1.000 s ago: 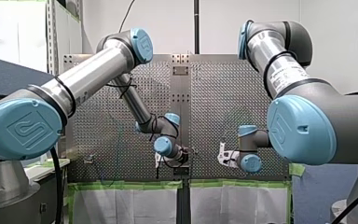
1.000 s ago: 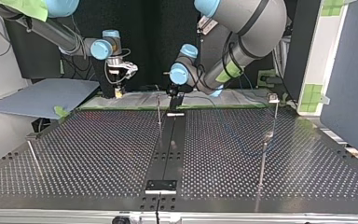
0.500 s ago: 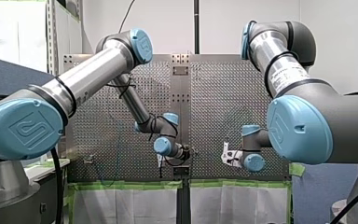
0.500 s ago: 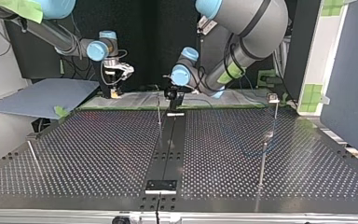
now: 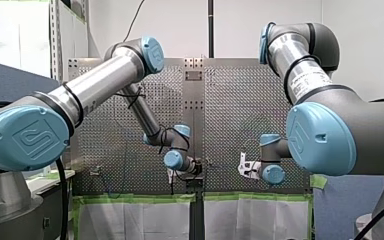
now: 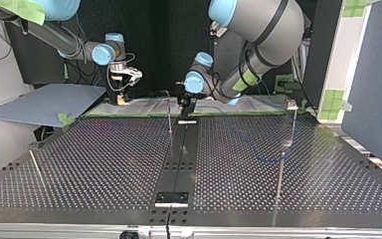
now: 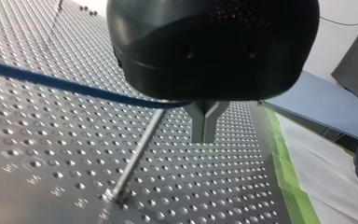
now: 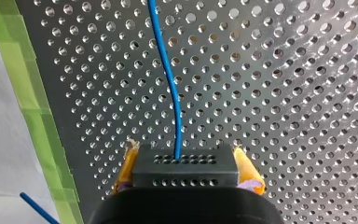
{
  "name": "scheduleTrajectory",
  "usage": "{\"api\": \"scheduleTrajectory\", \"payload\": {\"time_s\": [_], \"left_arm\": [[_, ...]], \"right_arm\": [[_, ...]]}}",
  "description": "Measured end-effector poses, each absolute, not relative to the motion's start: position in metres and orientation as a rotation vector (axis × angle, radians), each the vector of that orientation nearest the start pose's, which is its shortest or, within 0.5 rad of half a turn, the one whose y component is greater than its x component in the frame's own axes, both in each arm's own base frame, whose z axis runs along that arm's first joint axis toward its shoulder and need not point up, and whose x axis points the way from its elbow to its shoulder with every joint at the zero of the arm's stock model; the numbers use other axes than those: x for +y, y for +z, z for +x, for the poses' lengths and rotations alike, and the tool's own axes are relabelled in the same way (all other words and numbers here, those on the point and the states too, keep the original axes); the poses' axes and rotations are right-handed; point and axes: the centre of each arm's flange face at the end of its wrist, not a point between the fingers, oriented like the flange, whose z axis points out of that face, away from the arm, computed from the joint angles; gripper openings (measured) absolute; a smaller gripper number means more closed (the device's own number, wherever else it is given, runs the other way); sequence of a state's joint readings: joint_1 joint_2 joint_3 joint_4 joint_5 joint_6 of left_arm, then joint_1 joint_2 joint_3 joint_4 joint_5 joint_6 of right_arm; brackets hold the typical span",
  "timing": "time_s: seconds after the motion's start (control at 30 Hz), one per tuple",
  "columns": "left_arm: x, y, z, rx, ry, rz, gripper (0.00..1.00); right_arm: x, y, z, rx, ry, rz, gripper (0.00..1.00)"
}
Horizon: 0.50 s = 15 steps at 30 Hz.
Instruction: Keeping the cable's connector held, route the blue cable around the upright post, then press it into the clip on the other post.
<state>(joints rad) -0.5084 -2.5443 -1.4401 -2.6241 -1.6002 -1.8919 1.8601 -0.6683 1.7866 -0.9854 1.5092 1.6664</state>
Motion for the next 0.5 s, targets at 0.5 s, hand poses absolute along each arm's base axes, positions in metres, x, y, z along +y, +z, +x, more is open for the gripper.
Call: {"api": "scheduleTrajectory", "payload": {"time_s": [0.5], "left_arm": [[-0.438, -0.011, 0.549, 1.901, -0.58, 0.136, 0.0]], "right_arm": [[-0.536, -0.034, 0.305, -1.183, 1.475, 1.53, 0.0]]}}
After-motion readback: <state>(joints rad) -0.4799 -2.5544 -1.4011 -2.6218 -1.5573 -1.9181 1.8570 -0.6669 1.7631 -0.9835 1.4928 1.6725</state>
